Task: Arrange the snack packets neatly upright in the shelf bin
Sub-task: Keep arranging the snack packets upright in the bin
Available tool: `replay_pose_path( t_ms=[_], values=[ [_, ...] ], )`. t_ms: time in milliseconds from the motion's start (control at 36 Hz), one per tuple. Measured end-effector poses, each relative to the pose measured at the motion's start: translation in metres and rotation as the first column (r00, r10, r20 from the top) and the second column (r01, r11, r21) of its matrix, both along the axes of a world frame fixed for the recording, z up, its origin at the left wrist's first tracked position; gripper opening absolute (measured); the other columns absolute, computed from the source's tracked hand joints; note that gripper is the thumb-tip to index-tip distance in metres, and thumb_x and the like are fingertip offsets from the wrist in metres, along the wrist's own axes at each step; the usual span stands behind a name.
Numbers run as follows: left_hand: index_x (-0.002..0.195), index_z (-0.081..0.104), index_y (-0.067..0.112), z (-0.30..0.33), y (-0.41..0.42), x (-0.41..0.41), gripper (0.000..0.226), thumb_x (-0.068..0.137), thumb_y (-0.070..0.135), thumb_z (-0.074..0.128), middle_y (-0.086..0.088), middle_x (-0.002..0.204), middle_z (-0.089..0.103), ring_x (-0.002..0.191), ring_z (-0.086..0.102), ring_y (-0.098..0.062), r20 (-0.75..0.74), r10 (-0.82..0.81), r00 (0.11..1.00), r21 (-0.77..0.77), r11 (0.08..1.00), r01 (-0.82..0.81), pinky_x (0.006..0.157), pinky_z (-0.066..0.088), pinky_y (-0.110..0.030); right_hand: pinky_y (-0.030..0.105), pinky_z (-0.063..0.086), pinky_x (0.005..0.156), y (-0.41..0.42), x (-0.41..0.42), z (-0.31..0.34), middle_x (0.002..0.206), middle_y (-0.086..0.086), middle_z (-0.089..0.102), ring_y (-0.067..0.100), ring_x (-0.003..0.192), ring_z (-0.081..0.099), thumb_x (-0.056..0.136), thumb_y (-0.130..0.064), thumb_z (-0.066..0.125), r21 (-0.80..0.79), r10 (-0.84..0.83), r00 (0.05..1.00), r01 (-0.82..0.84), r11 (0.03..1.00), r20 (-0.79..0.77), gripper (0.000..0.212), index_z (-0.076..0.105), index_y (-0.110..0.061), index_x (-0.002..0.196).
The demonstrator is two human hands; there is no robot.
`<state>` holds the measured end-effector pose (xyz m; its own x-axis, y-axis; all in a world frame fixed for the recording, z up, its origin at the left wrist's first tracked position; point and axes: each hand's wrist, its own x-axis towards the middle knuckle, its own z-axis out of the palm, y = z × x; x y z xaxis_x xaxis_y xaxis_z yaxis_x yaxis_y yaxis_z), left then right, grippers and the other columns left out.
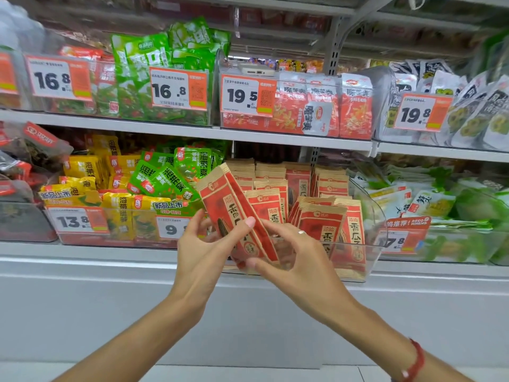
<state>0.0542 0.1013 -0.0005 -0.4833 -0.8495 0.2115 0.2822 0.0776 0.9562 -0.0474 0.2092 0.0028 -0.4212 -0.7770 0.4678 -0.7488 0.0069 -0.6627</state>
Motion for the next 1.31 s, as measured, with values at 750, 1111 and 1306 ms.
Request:
replay_pose_path(
  t_ms=[750, 1111, 1306],
  values=[
    [0.115, 0.062, 0.012, -0.005, 0.015, -0.007, 0.027, 0.089, 0.018, 0.066, -0.005, 0.113, 0.069, 0.097, 0.070, -0.013, -0.021, -0.094, 0.995, 0.221, 0.970, 0.096, 0.061, 0.056, -0.017, 0.030, 0.048, 0.093, 0.004, -0.011, -0.008, 0.131, -0.012, 0.037, 0.008, 0.119, 0.045, 0.071, -0.052, 0.075, 0.285, -0.099, 0.959, 0.177, 0.942, -0.265, 0.105, 0.008, -0.031, 0.150],
    [0.106, 0.074, 0.030, 0.001, -0.014, 0.007, 0.033, 0.075, 0.038, 0.068, 0.005, 0.114, 0.072, 0.109, 0.065, -0.009, 0.160, -0.551, 0.819, 0.116, 0.834, 0.539, 0.086, 0.053, -0.021, 0.015, 0.050, 0.086, 0.017, -0.018, 0.010, 0.118, -0.024, 0.059, -0.013, 0.104, 0.057, 0.058, -0.049, 0.082, 0.312, 0.122, 0.918, -0.250, 0.917, 0.378, 0.087, 0.041, -0.040, 0.134],
    [0.120, 0.065, 0.033, -0.004, -0.018, 0.008, 0.085, 0.041, 0.055, 0.083, 0.013, 0.111, 0.069, 0.100, 0.065, 0.003, 0.401, -0.365, 0.840, -0.005, 0.916, 0.401, 0.079, 0.053, -0.016, 0.015, 0.053, 0.079, 0.017, -0.023, 0.022, 0.108, -0.021, 0.069, -0.007, 0.098, 0.064, 0.074, -0.051, 0.062, 0.043, 0.112, 0.914, -0.140, 0.989, 0.391, 0.039, 0.061, -0.040, 0.112]
  ],
)
